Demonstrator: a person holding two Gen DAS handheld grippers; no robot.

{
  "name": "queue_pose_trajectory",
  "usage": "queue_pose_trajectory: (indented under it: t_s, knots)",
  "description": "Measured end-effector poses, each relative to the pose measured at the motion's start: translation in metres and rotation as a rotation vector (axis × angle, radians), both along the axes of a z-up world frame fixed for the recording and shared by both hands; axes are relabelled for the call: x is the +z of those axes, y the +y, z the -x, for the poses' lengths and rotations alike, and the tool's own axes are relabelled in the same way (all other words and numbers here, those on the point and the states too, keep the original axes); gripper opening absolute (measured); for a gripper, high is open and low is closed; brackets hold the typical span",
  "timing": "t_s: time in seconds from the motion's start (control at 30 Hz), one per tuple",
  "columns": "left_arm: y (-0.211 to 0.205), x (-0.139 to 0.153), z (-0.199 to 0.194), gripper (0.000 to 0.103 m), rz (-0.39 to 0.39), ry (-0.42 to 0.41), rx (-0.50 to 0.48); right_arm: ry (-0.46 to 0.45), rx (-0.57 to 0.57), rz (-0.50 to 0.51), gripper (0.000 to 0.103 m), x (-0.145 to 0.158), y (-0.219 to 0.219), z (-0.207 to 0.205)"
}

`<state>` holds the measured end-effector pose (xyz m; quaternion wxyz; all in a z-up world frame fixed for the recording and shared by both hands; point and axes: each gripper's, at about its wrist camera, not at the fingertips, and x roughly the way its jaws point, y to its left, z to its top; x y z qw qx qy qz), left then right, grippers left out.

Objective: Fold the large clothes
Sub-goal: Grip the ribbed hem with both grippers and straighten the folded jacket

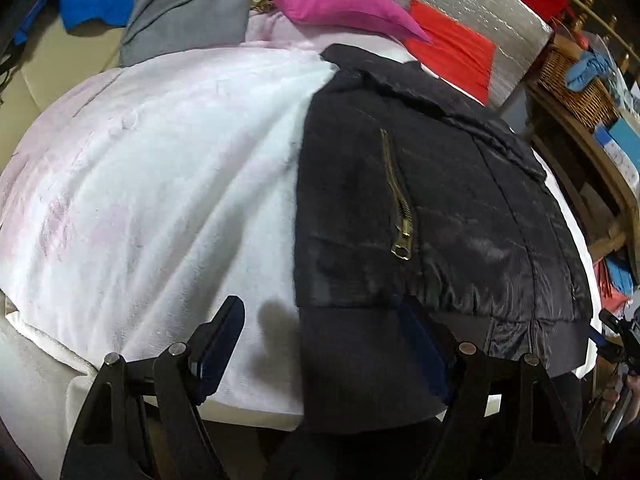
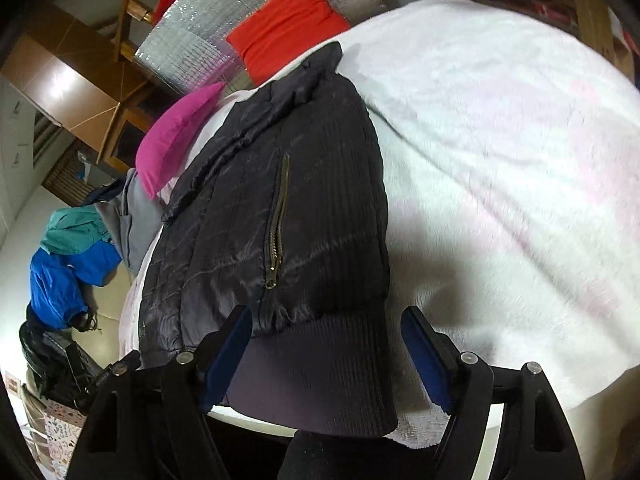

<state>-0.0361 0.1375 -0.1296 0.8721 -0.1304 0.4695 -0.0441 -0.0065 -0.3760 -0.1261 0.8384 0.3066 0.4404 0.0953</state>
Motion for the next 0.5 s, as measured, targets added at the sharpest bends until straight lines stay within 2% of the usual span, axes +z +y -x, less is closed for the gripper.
queue_pose_trajectory:
  t_s: [0.1, 0.3, 0.4, 0.5]
  knots:
    - [-0.006, -0.005, -0.002, 0.08, 0.027, 0.019, -0.006, 0.004, -0.005, -0.028, 0.079, -0.006, 0.003, 0.0]
    - [-0.003, -0.011, -0.007, 0.08, 0.098, 0.057, 0.005, -0.011, 0.016, -0.036, 0.066, -0.006, 0.013, 0.002]
    - [-0.007, -0.015, -0.01, 0.08, 0.107, 0.067, 0.004, 0.005, 0.009, -0.033, 0.059, -0.01, 0.012, 0.0]
    - [-0.012, -0.019, -0.015, 0.08, 0.102, 0.073, -0.008, 0.025, 0.008, -0.02, 0.059, -0.016, 0.011, -0.002]
